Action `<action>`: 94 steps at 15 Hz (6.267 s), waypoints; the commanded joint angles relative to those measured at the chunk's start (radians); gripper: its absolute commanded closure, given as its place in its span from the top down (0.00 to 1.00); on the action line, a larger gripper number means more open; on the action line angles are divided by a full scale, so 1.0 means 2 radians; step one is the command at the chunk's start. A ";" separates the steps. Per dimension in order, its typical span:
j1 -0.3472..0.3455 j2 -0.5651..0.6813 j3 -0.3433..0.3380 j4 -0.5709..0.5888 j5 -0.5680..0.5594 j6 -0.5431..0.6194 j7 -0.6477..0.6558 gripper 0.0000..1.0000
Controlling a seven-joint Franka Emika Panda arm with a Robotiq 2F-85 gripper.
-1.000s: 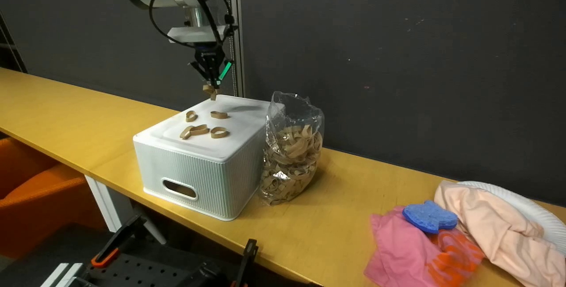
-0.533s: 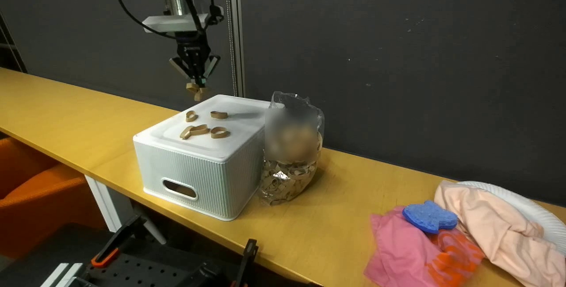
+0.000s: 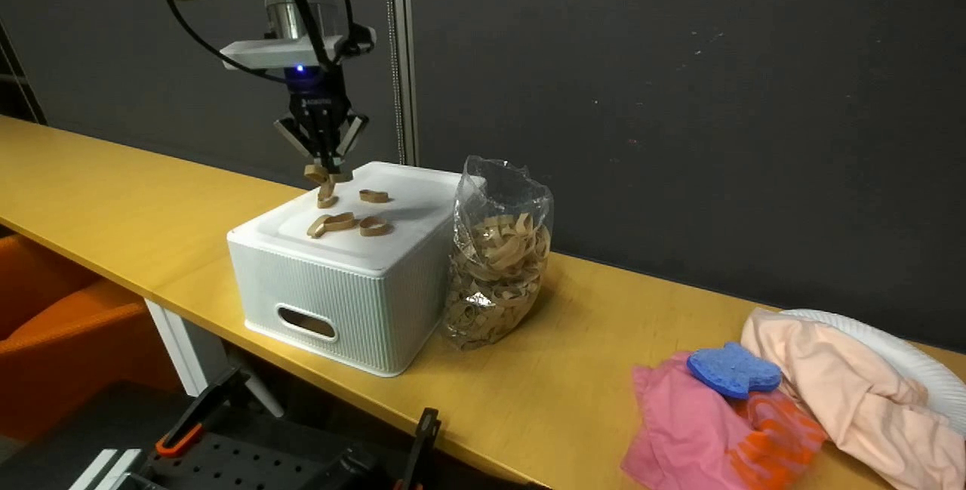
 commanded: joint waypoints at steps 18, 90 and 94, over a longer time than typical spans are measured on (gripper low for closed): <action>-0.016 -0.018 -0.013 -0.070 -0.029 0.057 0.036 0.01; -0.129 -0.006 -0.101 0.007 -0.023 0.035 0.017 0.37; -0.127 -0.015 -0.101 -0.004 -0.021 0.037 0.017 0.66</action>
